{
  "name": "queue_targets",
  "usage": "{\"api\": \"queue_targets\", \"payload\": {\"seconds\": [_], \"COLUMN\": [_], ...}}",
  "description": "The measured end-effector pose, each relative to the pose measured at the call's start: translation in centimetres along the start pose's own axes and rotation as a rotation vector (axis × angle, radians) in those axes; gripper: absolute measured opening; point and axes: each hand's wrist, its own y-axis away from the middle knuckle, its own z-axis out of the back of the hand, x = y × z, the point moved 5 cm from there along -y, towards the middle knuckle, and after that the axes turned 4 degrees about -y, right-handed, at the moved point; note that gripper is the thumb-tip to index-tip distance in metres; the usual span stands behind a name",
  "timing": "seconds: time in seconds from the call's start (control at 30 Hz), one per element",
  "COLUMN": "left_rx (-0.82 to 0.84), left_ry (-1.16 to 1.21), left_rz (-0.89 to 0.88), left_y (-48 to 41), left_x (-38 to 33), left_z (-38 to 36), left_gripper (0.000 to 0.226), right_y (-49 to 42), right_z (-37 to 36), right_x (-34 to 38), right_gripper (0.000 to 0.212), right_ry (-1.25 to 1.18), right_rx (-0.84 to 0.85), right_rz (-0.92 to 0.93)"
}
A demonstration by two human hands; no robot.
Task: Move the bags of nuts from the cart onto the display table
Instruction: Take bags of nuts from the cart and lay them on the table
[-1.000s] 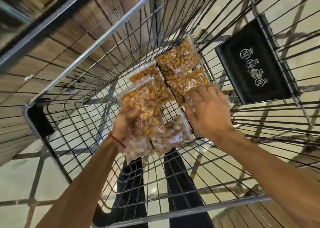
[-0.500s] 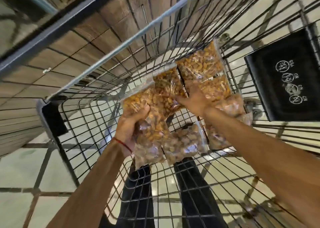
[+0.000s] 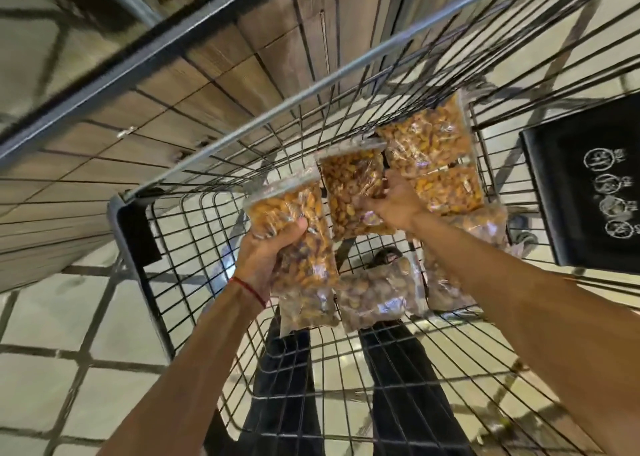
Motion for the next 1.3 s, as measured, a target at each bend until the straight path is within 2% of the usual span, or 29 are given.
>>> {"api": "queue_targets", "payload": {"seconds": [0.07,0.2,0.3,0.33,0.37,0.43,0.5,0.67,0.77,0.83,0.9,0.97,1.13,1.2,1.27,1.3], "left_rx": [-0.023,-0.053,-0.058,-0.077,-0.094,-0.107,-0.107,-0.081,-0.071,-0.078,-0.069,-0.051,-0.026,-0.011,0.014,0.032], "left_ry": [0.002,-0.002,-0.004,-0.01,-0.014,-0.016,-0.029,-0.051,-0.048,-0.037,-0.036,-0.043,-0.097,-0.062,-0.036,-0.029], "left_rz": [0.012,0.02,0.007,0.001,-0.003,0.002,-0.002,-0.019,-0.027,-0.031,-0.036,-0.056,-0.149,-0.145,-0.15,-0.157], "left_y": [0.0,0.8,1.3,1.5,1.7,2.3,2.9,5.1,6.7,8.0,9.1,10.4,13.3,14.2,15.3,15.8], "left_x": [0.1,-0.2,-0.6,-0.8,-0.9,-1.3,-1.8,-3.2,-4.2,-4.9,-5.7,-6.6,-8.9,-9.5,-10.2,-10.6], "left_z": [0.3,0.3,0.2,0.2,0.3,0.3,0.4,0.4,0.1,0.0,0.0,0.1,1.7,2.7,3.6,4.1], "left_gripper": [0.058,0.047,0.045,0.04,0.034,0.026,0.025,0.024,0.023,0.021,0.022,0.023,0.049,0.052,0.056,0.056], "right_y": [-0.7,-0.3,1.8,2.0,2.4,3.9,5.1,8.1,9.7,13.3,15.3,17.2,22.3,24.4,26.5,27.4], "right_z": [-0.2,-0.2,-1.3,-1.6,-1.7,-1.5,-0.7,0.4,1.8,2.4,2.9,3.2,3.0,2.6,1.9,1.5], "right_x": [-0.3,-0.6,0.5,0.3,0.4,0.7,0.7,-0.6,-1.4,1.7,2.6,3.7,7.9,9.1,10.2,10.6], "right_gripper": [0.102,0.086,0.102,0.11,0.11,0.092,0.086,0.115,0.11,0.091,0.085,0.097,0.107,0.092,0.055,0.044], "right_ry": [-0.028,-0.149,-0.136,-0.146,-0.174,-0.209,-0.238,-0.33,-0.431,-0.467,-0.505,-0.507,-0.421,-0.4,-0.44,-0.448], "right_rx": [0.032,0.057,0.054,0.059,0.069,0.075,0.07,0.167,0.163,0.117,0.098,0.104,0.102,0.081,0.055,0.031], "right_rz": [-0.024,-0.073,-0.006,0.014,0.041,0.051,0.049,-0.016,-0.057,-0.066,-0.062,-0.018,0.136,0.15,0.159,0.164]}}
